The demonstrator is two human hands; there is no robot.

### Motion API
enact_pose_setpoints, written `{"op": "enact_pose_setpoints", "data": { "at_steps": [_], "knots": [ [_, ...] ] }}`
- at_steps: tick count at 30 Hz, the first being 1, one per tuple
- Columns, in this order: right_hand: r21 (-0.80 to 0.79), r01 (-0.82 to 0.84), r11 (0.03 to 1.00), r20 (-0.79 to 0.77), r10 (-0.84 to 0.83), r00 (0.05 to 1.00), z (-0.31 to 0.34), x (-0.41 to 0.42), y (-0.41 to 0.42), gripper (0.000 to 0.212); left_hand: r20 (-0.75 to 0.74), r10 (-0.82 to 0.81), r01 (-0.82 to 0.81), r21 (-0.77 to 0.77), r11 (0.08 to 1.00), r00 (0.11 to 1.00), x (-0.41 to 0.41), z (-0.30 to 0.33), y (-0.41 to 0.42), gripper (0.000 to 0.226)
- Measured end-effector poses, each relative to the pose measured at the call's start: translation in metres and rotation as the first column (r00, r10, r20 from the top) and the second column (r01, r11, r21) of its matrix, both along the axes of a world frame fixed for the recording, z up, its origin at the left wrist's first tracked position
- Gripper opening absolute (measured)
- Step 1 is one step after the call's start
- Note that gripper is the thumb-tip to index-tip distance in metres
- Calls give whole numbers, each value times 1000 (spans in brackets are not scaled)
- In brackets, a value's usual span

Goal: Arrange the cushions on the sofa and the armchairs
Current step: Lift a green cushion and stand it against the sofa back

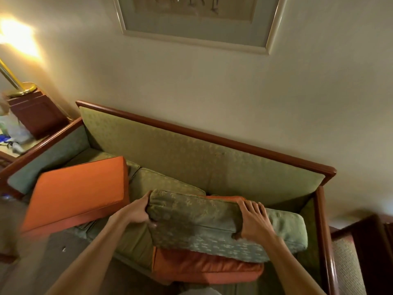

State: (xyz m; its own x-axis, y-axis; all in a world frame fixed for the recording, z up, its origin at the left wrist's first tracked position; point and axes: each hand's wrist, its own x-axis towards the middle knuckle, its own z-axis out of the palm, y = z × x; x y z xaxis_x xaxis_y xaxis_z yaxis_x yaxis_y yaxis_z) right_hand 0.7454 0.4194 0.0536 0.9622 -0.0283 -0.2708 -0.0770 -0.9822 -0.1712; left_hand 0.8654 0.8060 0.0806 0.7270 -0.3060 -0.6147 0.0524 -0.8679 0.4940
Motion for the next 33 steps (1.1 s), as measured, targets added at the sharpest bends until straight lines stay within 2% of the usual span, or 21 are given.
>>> {"op": "enact_pose_setpoints", "data": {
  "at_steps": [2,3,5,7,10,12,15,21,28,33],
  "knots": [
    [-29,2,1000,-12,-3,1000,-3,-3,-19,135,-77,-8,15,98,995,997,15,11,-13,164],
    [-32,-2,999,-7,2,1000,-3,-4,-23,134,-71,-22,33,153,988,997,18,17,-22,166],
    [-23,-23,999,5,23,1000,-6,-5,-21,128,113,-121,94,221,971,986,15,25,-48,159],
    [-5,-39,999,53,39,998,-10,-4,-11,122,292,-297,217,276,936,909,1,29,-86,155],
    [8,-39,999,65,39,997,-12,-2,-3,114,295,-475,342,405,848,829,-33,-5,-141,146],
    [18,-23,1000,83,21,996,-14,-3,-4,108,407,-460,256,462,849,790,-49,-23,-157,130],
    [38,4,999,114,-8,993,-13,1,-3,100,526,-412,201,411,889,744,-43,-27,-153,111],
    [84,-59,995,198,42,979,7,48,19,88,559,-317,177,290,940,766,5,-14,-115,104],
    [28,-83,996,245,74,967,42,147,73,79,557,-319,242,209,948,767,110,11,-50,101],
    [32,-30,999,284,20,959,57,222,124,85,639,-325,274,182,944,697,204,32,-1,92]
  ]
}}
